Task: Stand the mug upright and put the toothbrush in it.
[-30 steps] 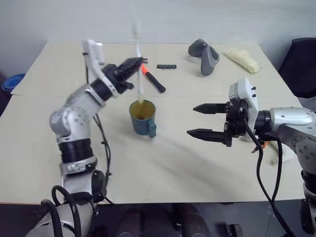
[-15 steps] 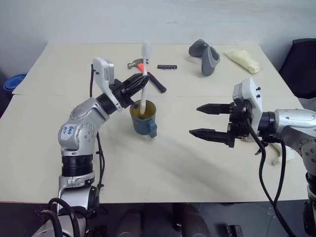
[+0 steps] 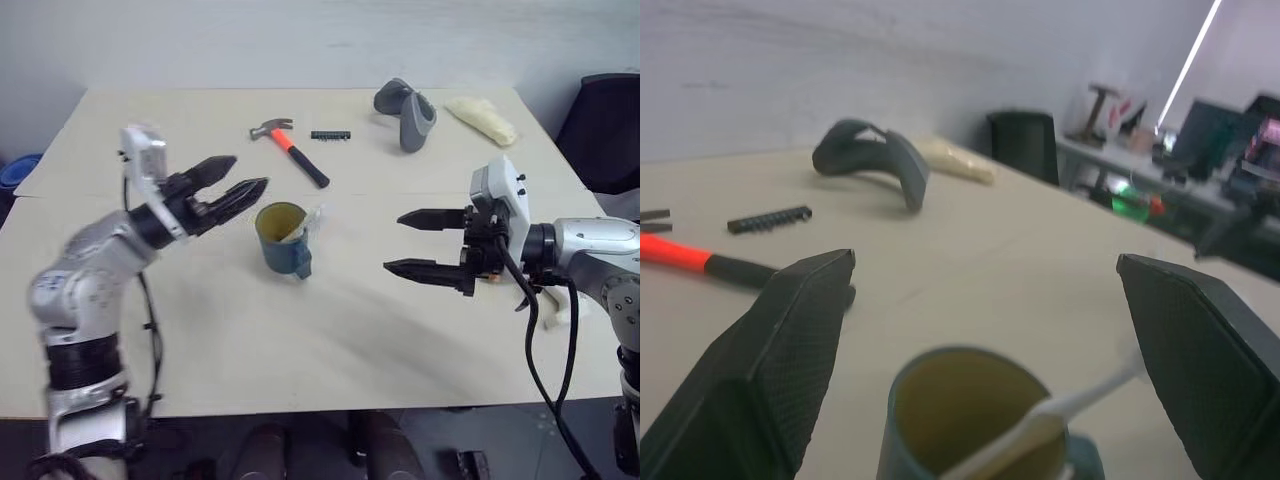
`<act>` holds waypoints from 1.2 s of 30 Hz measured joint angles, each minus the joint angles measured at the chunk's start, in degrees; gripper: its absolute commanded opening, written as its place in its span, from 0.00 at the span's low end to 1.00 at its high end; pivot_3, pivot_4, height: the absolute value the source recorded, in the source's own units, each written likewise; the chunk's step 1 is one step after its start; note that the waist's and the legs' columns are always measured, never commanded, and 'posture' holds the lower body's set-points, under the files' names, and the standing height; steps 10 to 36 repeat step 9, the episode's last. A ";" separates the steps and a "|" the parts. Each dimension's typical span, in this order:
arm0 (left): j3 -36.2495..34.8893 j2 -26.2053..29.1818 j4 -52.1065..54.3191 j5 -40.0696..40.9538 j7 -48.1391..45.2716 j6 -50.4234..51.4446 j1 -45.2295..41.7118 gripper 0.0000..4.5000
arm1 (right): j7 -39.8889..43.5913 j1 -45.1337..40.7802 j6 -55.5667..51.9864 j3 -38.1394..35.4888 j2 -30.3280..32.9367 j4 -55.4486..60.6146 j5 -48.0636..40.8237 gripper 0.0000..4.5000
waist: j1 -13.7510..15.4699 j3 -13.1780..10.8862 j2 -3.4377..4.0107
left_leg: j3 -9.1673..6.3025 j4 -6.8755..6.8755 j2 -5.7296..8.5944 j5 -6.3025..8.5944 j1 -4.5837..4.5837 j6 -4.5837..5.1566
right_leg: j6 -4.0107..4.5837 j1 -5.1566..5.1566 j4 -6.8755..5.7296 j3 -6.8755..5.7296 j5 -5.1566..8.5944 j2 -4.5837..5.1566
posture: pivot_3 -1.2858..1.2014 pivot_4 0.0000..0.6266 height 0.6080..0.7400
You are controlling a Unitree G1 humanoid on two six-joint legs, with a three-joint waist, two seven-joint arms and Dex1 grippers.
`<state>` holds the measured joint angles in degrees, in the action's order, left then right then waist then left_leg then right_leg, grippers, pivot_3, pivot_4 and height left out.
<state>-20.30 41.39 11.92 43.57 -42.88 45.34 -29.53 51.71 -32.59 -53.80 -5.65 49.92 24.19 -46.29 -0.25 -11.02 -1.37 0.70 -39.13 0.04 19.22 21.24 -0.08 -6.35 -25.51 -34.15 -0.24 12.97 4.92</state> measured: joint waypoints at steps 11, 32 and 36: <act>-7.72 27.79 -0.47 -5.53 -29.42 -8.17 17.22 0.99 | 5.64 -0.59 5.24 2.90 1.45 -4.67 3.84 1.00 | 0.59 -0.10 0.17 | 0.05 0.11 -0.13 0.07 -0.02 -0.02 | 0.62 0.00 0.29 -0.13 0.35 -0.01 | 0.52 0.24 1.00; -7.72 27.79 -0.47 -5.53 -29.42 -8.17 17.22 0.99 | 5.64 -0.59 5.24 2.90 1.45 -4.67 3.84 1.00 | 0.59 -0.10 0.17 | 0.05 0.11 -0.13 0.07 -0.02 -0.02 | 0.62 0.00 0.29 -0.13 0.35 -0.01 | 0.52 0.24 1.00; -7.72 27.79 -0.47 -5.53 -29.42 -8.17 17.22 0.99 | 5.64 -0.59 5.24 2.90 1.45 -4.67 3.84 1.00 | 0.59 -0.10 0.17 | 0.05 0.11 -0.13 0.07 -0.02 -0.02 | 0.62 0.00 0.29 -0.13 0.35 -0.01 | 0.52 0.24 1.00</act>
